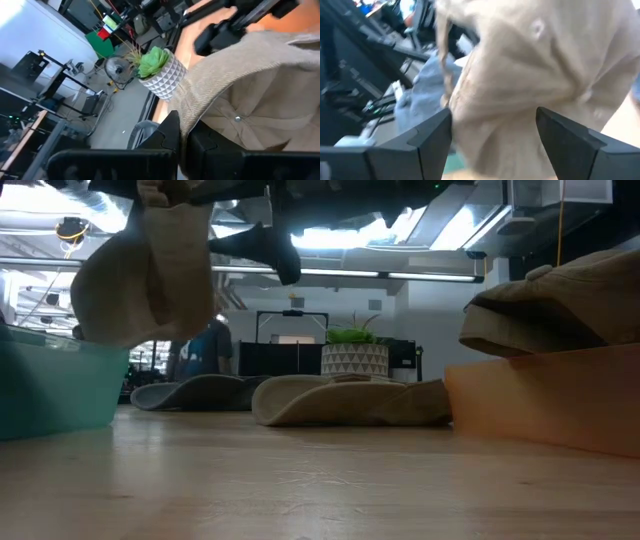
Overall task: Pick & Place hat
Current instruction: Put the left brown cap into the orange bin
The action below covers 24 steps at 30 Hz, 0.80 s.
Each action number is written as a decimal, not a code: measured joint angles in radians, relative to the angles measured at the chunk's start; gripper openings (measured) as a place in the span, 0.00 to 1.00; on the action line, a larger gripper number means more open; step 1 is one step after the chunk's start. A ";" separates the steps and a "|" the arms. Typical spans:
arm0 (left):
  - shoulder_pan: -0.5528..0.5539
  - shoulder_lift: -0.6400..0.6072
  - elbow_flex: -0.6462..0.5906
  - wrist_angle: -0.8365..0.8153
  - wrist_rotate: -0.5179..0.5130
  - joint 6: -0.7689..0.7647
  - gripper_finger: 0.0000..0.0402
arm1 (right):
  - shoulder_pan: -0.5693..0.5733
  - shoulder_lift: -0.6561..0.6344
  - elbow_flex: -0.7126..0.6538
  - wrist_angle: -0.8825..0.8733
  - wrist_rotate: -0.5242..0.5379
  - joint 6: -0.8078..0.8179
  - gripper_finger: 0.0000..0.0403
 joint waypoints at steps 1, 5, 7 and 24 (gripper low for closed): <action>0.000 0.000 0.000 0.014 0.000 0.003 0.01 | 0.000 0.000 0.000 0.011 0.018 -0.006 0.69; 0.000 0.000 0.000 0.055 0.000 0.004 0.01 | 0.000 0.000 0.000 0.028 0.087 -0.016 0.68; 0.000 0.000 0.000 0.057 0.004 0.005 0.01 | 0.000 0.000 0.000 0.025 0.134 -0.020 0.66; 0.000 0.000 0.000 0.057 0.225 0.006 0.02 | 0.000 -0.014 0.000 -0.029 0.527 -0.137 0.03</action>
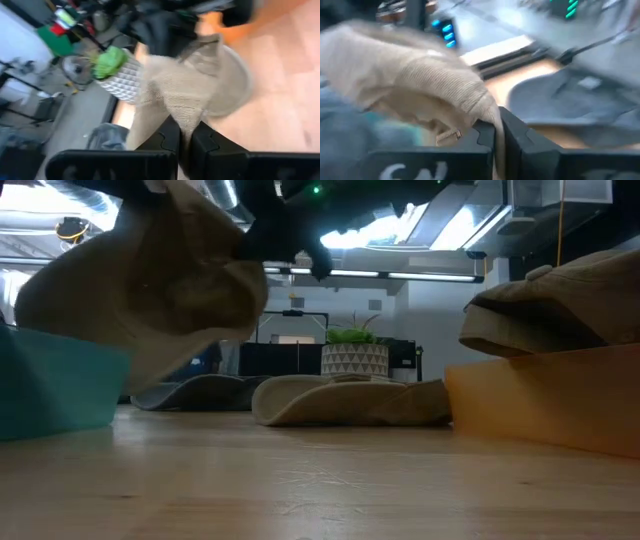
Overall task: Pick & Place hat
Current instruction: Put the left brown cap into the orange bin
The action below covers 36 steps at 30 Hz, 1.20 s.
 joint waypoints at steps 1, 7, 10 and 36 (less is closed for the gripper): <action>0.000 0.000 0.000 0.000 0.020 0.000 0.02 | 0.001 -0.010 0.000 0.000 0.039 -0.034 0.03; 0.000 0.000 0.000 0.001 0.025 -0.016 0.05 | 0.021 -0.029 0.001 0.131 0.154 -0.244 0.03; 0.000 -0.001 0.000 0.015 0.034 -0.083 0.10 | 0.021 -0.042 0.001 0.151 0.171 -0.315 0.02; 0.274 -0.117 0.000 0.052 0.237 -0.672 0.55 | 0.050 -0.053 0.001 0.137 0.118 -0.470 0.01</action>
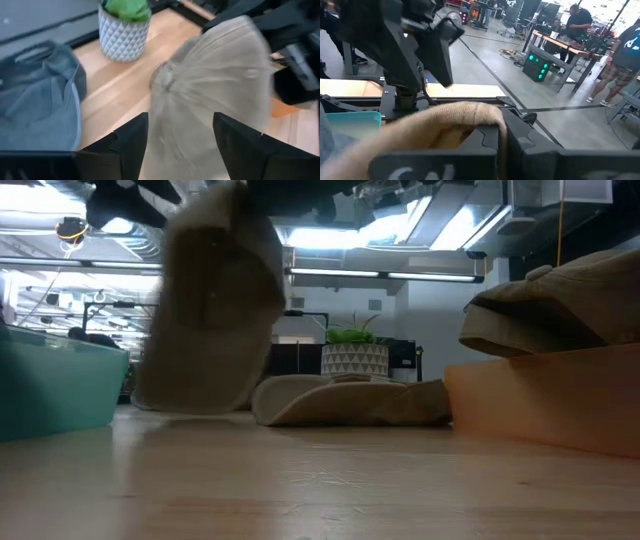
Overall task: Pick & Place hat
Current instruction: Put the left brown cap into the orange bin
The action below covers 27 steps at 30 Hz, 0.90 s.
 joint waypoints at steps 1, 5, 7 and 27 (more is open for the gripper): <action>0.023 0.008 0.000 0.000 0.023 -0.012 0.56 | 0.001 0.000 0.000 0.000 0.000 0.000 0.01; 0.101 0.039 0.000 0.019 0.138 -0.034 0.60 | 0.001 0.000 0.000 0.000 -0.004 0.000 0.01; 0.130 0.054 0.000 0.053 0.200 -0.035 0.61 | 0.002 0.000 0.000 0.000 -0.011 0.000 0.01; 0.318 0.231 0.000 0.106 0.394 -0.026 0.61 | 0.003 0.000 -0.001 -0.005 -0.044 0.000 0.01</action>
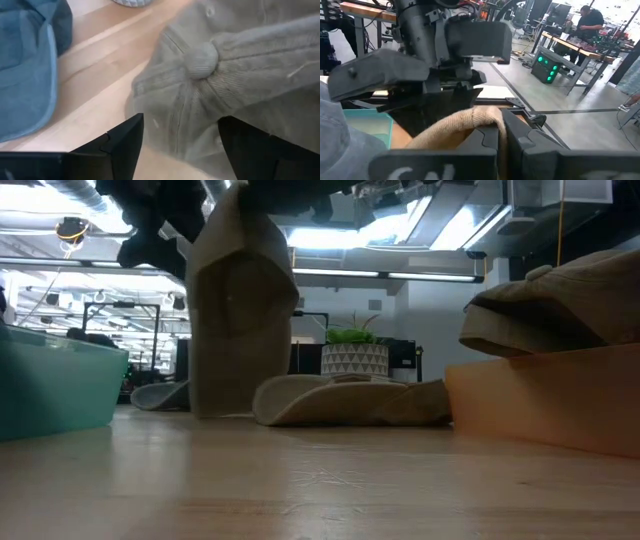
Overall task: Pick & Place hat
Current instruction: Put the left brown cap into the orange bin
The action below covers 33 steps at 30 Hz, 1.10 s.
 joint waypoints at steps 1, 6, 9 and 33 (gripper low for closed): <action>0.000 0.002 0.000 0.000 0.006 0.000 0.59 | 0.000 0.000 0.000 -0.001 0.000 0.000 0.01; -0.012 -0.007 0.000 -0.001 0.007 0.010 0.41 | 0.000 0.000 0.000 -0.027 0.000 0.007 0.01; -0.017 -0.012 0.000 -0.004 0.001 0.034 0.25 | 0.000 0.000 0.000 -0.049 0.000 0.032 0.01; -0.017 -0.106 0.000 -0.220 -0.029 0.229 0.01 | 0.002 0.000 0.000 -0.339 -0.226 0.399 0.12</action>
